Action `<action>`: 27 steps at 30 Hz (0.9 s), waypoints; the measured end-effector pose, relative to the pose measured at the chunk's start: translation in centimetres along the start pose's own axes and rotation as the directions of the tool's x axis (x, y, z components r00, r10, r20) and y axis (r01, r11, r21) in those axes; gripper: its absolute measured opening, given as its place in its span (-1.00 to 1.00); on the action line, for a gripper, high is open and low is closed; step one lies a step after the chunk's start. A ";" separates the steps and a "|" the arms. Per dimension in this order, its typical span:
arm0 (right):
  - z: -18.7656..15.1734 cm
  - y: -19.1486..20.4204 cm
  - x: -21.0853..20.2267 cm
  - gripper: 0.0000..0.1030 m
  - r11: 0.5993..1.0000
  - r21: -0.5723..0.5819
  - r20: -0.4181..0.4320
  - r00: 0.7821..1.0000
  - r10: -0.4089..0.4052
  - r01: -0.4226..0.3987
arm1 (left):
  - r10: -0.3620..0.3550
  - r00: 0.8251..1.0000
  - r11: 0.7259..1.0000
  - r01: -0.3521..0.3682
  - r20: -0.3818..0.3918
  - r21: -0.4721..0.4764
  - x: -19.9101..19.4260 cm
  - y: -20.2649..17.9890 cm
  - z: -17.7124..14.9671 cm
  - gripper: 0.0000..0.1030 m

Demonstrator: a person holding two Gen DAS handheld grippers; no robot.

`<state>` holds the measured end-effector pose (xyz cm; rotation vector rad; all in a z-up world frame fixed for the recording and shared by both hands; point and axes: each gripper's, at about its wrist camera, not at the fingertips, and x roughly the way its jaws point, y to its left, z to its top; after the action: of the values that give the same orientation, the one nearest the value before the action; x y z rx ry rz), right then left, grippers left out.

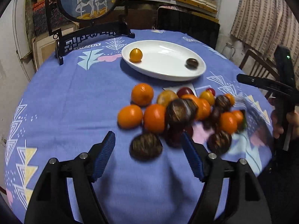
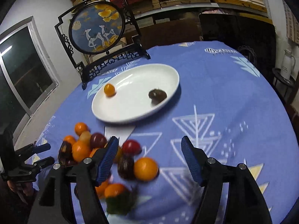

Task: Organize fruits
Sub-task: 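Grasp a dark brown fruit with the left tool while the right tool carries a leafy orange to the plate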

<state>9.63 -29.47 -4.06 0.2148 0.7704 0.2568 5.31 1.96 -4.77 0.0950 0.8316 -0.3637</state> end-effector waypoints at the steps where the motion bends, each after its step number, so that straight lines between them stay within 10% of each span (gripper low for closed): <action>1: -0.4 0.2 -0.1 0.36 1.000 -0.005 -0.008 1.000 -0.007 0.007 | 0.003 1.000 1.000 -0.003 0.004 0.007 -0.1 -0.2 -0.4 0.37; 6: -1.8 1.8 -0.9 0.36 0.998 -0.059 -0.020 1.000 -0.023 0.022 | 0.025 0.998 1.000 -0.024 -0.051 0.011 2.5 -0.6 -1.5 -0.10; 20: -5.4 5.1 -1.4 0.36 0.965 -0.254 -0.135 0.990 0.032 -0.066 | -0.031 0.998 0.999 0.031 0.050 -0.005 0.3 -0.8 -2.5 -0.14; 23: -5.5 4.7 -0.3 -0.09 0.970 -0.229 -0.169 0.985 0.044 -0.082 | -0.034 0.998 0.999 0.034 0.059 0.002 -0.1 -1.1 -2.2 -0.14; 27: -6.0 4.6 0.7 -0.22 0.966 -0.233 -0.212 0.975 0.059 -0.110 | -0.036 0.999 0.999 0.036 0.041 -0.009 0.2 -1.1 -2.3 -0.14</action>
<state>5.17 -24.29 -7.41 -0.0124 0.9254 0.4572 3.41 1.38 -6.45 0.0638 0.7956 -0.3945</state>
